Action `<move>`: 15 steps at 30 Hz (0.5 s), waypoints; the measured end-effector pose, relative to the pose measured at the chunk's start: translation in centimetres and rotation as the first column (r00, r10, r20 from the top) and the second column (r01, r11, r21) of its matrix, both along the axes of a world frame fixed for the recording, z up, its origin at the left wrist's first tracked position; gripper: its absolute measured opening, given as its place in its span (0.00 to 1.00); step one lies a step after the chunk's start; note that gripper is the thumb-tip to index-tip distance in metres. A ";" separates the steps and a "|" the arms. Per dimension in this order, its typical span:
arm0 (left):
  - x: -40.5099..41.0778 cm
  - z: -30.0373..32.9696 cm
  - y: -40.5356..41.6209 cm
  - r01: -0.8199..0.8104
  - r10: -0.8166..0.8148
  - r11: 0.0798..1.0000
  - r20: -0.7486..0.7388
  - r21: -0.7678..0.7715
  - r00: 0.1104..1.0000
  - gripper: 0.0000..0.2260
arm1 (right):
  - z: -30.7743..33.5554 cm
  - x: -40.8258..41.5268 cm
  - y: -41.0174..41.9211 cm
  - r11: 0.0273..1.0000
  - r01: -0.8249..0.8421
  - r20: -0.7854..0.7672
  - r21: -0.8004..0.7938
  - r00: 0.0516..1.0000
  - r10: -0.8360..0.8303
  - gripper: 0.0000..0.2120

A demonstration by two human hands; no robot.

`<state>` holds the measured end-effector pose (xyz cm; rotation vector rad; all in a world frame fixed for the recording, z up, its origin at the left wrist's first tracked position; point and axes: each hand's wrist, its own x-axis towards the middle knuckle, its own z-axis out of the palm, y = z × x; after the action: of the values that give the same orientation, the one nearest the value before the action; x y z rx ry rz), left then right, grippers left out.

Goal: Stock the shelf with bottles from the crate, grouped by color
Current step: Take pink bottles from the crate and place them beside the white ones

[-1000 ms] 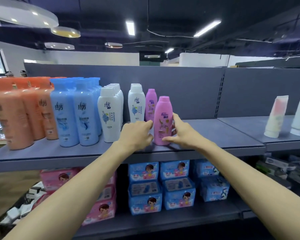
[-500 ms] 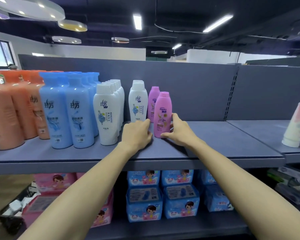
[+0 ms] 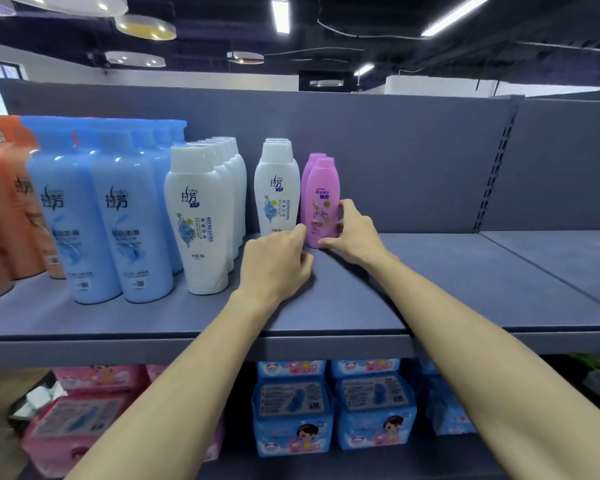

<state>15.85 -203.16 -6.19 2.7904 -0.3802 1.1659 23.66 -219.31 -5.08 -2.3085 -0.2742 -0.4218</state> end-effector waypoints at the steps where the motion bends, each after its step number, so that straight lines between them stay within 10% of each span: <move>1: 0.1 0.0 0.0 0.000 0.000 1.000 0.000 -0.005 1.000 0.05 | -0.1 0.4 0.1 1.000 0.011 0.003 0.002 1.000 -0.011 0.31; 15: 0.4 -0.3 0.1 0.015 -0.016 0.998 -0.016 -0.054 1.000 0.06 | -0.5 2.4 0.2 0.999 0.021 0.028 0.047 0.999 -0.022 0.34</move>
<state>16.28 -203.01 -6.51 2.7446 -0.3625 1.1315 26.02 -219.11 -5.63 -2.2633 -0.2518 -0.4678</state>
